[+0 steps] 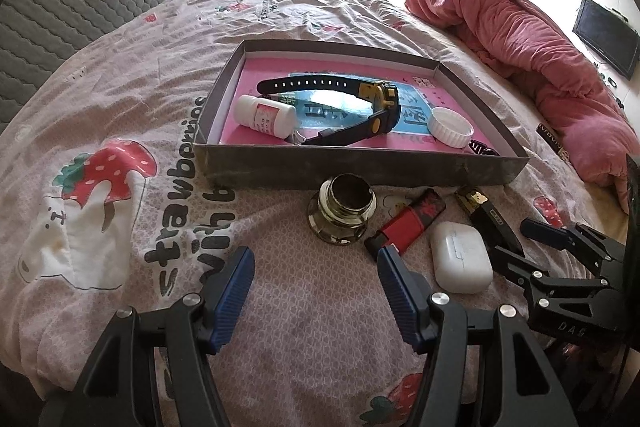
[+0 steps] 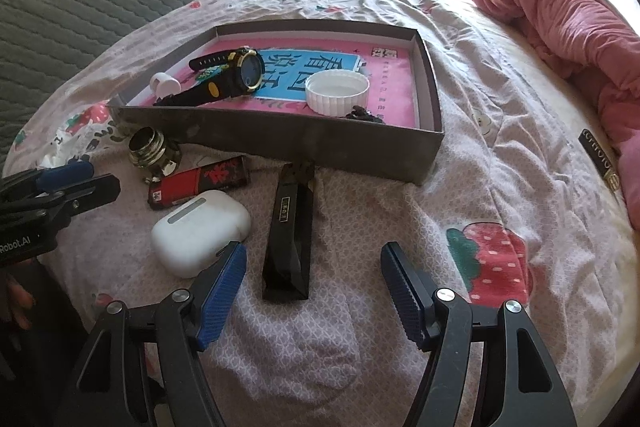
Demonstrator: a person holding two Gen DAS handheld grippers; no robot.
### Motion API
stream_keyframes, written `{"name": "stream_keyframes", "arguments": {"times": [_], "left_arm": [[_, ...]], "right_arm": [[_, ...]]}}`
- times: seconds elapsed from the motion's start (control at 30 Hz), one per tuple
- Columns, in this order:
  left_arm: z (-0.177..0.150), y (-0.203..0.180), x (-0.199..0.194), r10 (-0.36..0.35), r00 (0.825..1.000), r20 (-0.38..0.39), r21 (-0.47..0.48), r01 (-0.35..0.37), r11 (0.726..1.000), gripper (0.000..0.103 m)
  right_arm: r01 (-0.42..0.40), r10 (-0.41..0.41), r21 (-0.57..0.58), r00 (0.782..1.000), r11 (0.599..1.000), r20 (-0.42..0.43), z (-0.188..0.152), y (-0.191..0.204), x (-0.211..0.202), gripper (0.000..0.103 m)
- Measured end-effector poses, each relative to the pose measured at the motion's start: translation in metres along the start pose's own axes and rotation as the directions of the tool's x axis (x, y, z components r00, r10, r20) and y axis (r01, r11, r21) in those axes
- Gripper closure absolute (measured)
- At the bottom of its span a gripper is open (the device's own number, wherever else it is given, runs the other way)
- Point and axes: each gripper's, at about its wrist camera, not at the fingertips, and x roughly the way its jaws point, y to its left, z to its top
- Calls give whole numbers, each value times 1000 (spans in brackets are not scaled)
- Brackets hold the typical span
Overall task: Organize rigid objects
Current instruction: 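Lower the left tool toward the silver ring while the right tool approaches the black bottle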
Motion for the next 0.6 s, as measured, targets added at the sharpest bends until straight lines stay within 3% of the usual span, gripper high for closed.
{"name": "stream_keyframes", "arguments": {"times": [0.6], "left_arm": [[5, -5, 17, -5, 1000, 14, 18, 4, 1000, 40]], "right_arm": [[23, -23, 22, 1000, 999, -1, 6, -2, 21, 32]]}}
